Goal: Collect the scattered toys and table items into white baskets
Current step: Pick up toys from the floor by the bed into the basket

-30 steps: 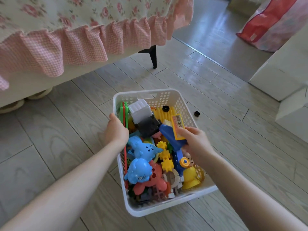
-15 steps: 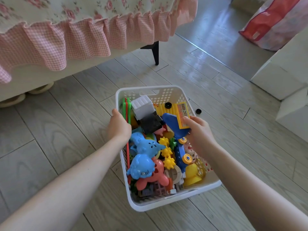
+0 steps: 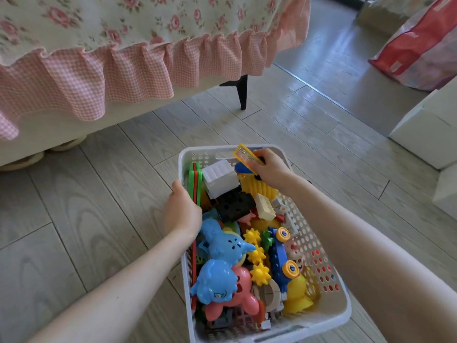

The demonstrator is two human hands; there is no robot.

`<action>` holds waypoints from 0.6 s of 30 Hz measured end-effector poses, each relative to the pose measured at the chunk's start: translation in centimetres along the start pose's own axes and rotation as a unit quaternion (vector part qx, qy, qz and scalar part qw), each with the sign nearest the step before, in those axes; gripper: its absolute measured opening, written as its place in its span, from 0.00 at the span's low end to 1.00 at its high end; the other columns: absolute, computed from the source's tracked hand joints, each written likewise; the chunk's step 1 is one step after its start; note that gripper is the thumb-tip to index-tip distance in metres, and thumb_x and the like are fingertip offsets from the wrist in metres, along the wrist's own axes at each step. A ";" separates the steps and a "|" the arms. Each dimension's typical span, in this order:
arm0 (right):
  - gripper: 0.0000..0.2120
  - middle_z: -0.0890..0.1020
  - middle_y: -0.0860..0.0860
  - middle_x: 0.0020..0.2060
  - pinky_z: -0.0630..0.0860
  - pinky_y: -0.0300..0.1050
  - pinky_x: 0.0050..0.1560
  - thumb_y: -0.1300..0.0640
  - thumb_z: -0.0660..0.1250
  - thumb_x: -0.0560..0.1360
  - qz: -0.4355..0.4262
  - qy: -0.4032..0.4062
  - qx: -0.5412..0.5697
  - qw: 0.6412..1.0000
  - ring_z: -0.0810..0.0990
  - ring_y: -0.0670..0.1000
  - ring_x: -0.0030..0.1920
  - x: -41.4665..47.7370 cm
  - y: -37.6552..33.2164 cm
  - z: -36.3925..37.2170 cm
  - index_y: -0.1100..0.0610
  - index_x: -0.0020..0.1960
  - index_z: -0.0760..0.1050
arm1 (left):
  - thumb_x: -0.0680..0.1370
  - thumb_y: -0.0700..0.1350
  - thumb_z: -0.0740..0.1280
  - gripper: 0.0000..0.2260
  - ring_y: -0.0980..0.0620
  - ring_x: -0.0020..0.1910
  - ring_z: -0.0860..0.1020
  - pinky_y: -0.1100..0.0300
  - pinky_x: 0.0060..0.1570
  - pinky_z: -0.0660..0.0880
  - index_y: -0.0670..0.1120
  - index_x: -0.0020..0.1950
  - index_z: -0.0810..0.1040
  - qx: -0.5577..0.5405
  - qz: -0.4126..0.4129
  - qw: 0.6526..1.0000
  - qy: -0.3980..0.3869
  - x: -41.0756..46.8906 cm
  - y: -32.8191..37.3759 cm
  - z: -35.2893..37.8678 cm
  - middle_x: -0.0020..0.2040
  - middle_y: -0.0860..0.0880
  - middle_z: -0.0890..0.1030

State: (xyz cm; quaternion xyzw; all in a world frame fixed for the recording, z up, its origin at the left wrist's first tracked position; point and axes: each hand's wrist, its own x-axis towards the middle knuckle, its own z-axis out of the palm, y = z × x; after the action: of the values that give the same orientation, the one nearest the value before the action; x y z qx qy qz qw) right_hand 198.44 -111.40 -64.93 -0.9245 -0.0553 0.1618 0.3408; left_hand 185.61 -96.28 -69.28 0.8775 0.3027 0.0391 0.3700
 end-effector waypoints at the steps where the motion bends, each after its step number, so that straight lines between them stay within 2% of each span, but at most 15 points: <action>1: 0.14 0.74 0.49 0.42 0.71 0.41 0.37 0.53 0.59 0.79 -0.004 -0.006 0.001 1.000 0.73 0.49 0.40 0.1 -0.1 0.2 0.58 0.62 0.70 | 0.75 0.33 0.57 0.14 0.44 0.37 0.73 0.56 0.29 0.67 0.41 0.59 0.63 0.000 -0.001 1.000 -0.001 0.0 0.0 0.0 0.44 0.42 0.75; 4: 0.15 0.72 0.44 0.39 0.66 0.34 0.32 0.51 0.60 0.78 -0.016 -0.011 0.014 1.000 0.70 0.40 0.36 -0.2 -0.3 0.4 0.55 0.63 0.70 | 0.74 0.33 0.57 0.14 0.45 0.36 0.72 0.55 0.31 0.67 0.41 0.59 0.63 0.002 -0.003 1.000 0.000 0.0 0.3 -0.1 0.44 0.42 0.74; 7: 0.15 0.72 0.40 0.40 0.69 0.30 0.33 0.50 0.63 0.76 -0.013 0.050 0.114 0.992 0.73 0.39 0.37 -1.4 -0.2 0.2 0.53 0.61 0.73 | 0.75 0.33 0.57 0.14 0.45 0.37 0.73 0.54 0.32 0.70 0.42 0.59 0.62 0.003 -0.007 1.000 -0.003 0.0 0.4 -0.1 0.44 0.43 0.74; 9: 0.11 0.77 0.43 0.45 0.73 0.36 0.41 0.51 0.64 0.76 -0.031 0.110 0.182 0.977 0.75 0.43 0.43 -2.6 0.4 -0.2 0.52 0.57 0.75 | 0.75 0.34 0.57 0.13 0.44 0.38 0.73 0.53 0.33 0.70 0.42 0.59 0.62 -0.004 -0.012 1.000 -0.006 -0.1 0.4 -0.2 0.45 0.43 0.74; 11: 0.08 0.78 0.45 0.45 0.74 0.40 0.43 0.52 0.64 0.76 -0.042 0.136 0.215 0.966 0.76 0.45 0.43 -3.9 1.7 -0.5 0.50 0.55 0.75 | 0.75 0.34 0.57 0.13 0.45 0.37 0.73 0.54 0.32 0.69 0.42 0.59 0.62 -0.005 -0.013 1.000 -0.005 -0.1 0.5 -0.2 0.45 0.42 0.74; 14: 0.14 0.79 0.47 0.40 0.77 0.39 0.40 0.51 0.65 0.75 0.036 0.070 0.262 0.962 0.77 0.45 0.37 -5.6 4.0 -1.0 0.54 0.59 0.75 | 0.74 0.33 0.56 0.15 0.45 0.37 0.71 0.57 0.29 0.64 0.41 0.60 0.62 0.004 -0.013 1.000 0.002 -0.2 0.6 -0.1 0.45 0.42 0.73; 16: 0.16 0.79 0.49 0.40 0.78 0.36 0.34 0.52 0.68 0.74 0.093 0.033 0.241 0.965 0.77 0.46 0.34 -5.9 5.4 -1.3 0.58 0.58 0.74 | 0.74 0.32 0.56 0.16 0.45 0.37 0.71 0.57 0.29 0.63 0.41 0.61 0.62 0.008 -0.014 1.000 0.006 -0.2 0.6 -0.1 0.45 0.42 0.73; 18: 0.15 0.79 0.50 0.40 0.76 0.34 0.30 0.54 0.69 0.73 0.120 0.032 0.214 0.969 0.77 0.45 0.32 -5.6 5.9 -1.6 0.60 0.57 0.74 | 0.74 0.32 0.56 0.16 0.46 0.36 0.71 0.57 0.29 0.63 0.41 0.61 0.63 0.005 -0.014 1.000 0.006 -0.2 0.5 -0.1 0.44 0.43 0.73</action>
State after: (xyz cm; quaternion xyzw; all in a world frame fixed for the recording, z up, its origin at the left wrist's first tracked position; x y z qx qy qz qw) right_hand 193.69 -118.01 -66.16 -0.8348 0.1030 0.1801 0.5101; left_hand 185.70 -96.57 -68.83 0.8747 0.3173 0.0373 0.3644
